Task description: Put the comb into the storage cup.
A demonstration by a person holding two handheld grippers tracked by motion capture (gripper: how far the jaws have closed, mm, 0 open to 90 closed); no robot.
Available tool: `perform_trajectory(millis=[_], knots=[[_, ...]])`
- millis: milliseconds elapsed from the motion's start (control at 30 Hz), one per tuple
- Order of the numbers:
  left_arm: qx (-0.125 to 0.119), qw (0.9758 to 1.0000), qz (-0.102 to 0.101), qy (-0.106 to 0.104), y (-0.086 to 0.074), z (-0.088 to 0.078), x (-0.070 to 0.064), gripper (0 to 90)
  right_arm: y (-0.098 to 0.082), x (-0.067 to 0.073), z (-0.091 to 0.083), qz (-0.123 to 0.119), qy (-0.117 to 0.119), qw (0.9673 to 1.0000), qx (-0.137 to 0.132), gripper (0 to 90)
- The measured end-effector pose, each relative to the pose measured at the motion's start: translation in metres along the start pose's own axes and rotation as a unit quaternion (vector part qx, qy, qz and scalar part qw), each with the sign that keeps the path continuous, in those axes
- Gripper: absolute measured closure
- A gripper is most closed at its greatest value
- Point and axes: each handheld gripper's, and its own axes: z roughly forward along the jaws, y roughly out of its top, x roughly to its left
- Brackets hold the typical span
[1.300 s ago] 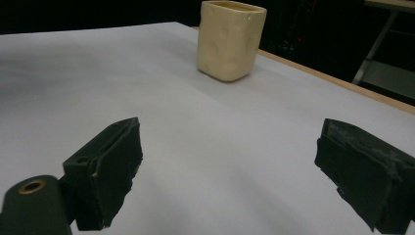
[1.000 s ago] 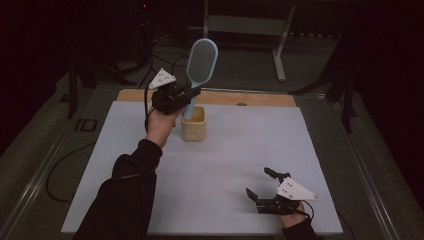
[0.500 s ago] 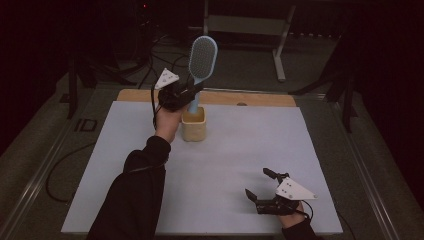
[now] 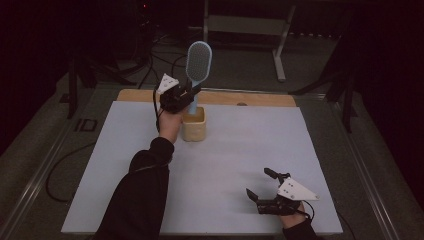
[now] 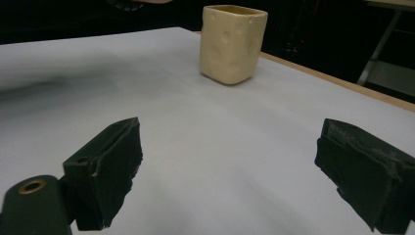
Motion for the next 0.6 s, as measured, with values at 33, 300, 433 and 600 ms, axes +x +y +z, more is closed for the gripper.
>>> perform_trajectory(millis=[33, 300, 433, 600], knots=[[-0.001, 1.0000, -0.002, 0.002, -0.002, 0.001, 0.000, 70.8, 0.000, 0.000, 0.000, 0.000, 0.001, 1.0000, 0.000, 9.6], [0.003, 0.9999, -0.001, 0.012, -0.017, 0.003, 0.002, 70.7, 0.000, 0.000, 0.000, -0.001, 0.000, 1.0000, 0.000, 9.6], [-0.003, 1.0000, 0.004, 0.004, -0.024, 0.003, 0.002, 70.7, 0.000, 0.000, 0.000, -0.002, 0.001, 1.0000, 0.001, 9.6], [-0.004, 0.9999, 0.010, 0.003, -0.032, 0.001, 0.002, 70.6, 0.000, 0.001, 0.000, -0.001, 0.001, 1.0000, 0.000, 9.6]])
